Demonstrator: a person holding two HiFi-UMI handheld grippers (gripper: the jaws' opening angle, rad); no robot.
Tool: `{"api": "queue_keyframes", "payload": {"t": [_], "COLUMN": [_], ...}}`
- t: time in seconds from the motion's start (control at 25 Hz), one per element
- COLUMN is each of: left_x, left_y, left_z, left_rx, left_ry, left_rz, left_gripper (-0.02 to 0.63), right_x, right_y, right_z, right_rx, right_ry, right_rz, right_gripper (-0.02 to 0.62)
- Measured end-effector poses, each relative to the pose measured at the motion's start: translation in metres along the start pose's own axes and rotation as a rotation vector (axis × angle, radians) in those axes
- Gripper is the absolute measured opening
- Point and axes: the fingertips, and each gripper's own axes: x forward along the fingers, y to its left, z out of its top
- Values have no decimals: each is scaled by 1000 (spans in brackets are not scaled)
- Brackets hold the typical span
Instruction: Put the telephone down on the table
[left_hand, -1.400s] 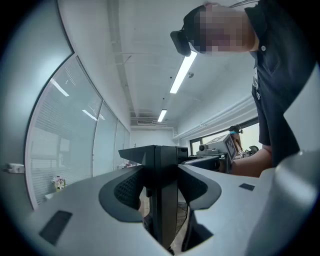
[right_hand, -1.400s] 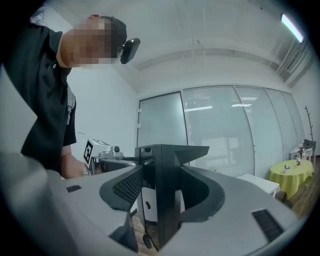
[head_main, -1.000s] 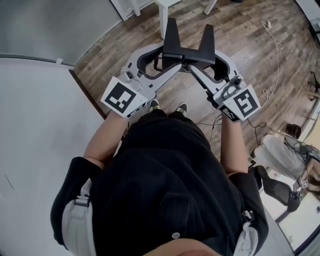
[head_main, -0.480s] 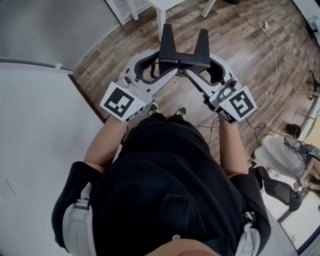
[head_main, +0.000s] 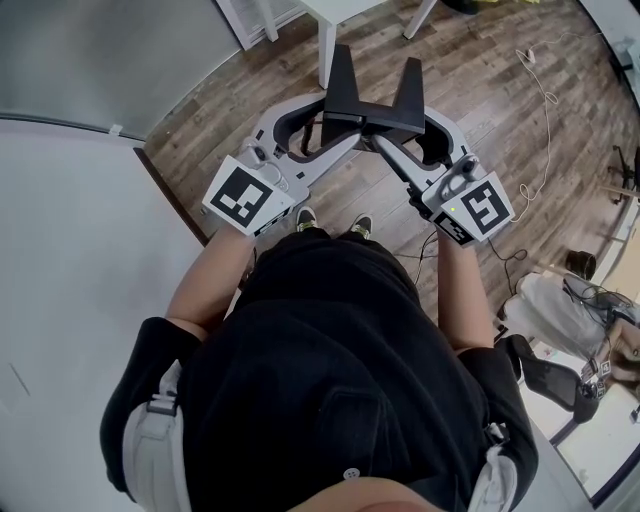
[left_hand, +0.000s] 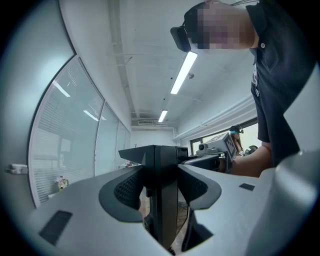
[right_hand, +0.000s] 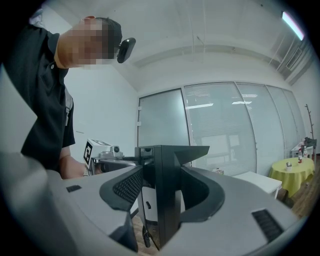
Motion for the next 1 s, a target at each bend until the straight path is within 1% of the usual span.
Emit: {"api": "queue_keyframes", "payload": {"t": [0.16,0.32,0.52,0.68,0.8,1.0], "left_x": [-16,-26,-26,-16,-1,25], "left_y": [17,30,40,52,64,82], "left_z": [-7,-11,-15,-20,-18,-20], "left_rx": [-4,-11,-19,-19,-36,-40], "left_ry": [0,7,10,12,-6,-8], "left_rz": [-6,-18,-37,-43,-20,-1], "left_gripper": [219,219,219,219,219,219], "right_x": [22,38,47,53,56,61], "right_y": [7,11,6,-8,-25,-57], "right_z": [-6,-11,-14,-18,-19,-20], "right_rx": [-6,10,21,23,19,17], "right_ry": [10,14,9,15,14,19], "right_rz": [-5,-20,-40,-42,-39,-20], "right_gripper": [242,242,242,242,242,242]}}
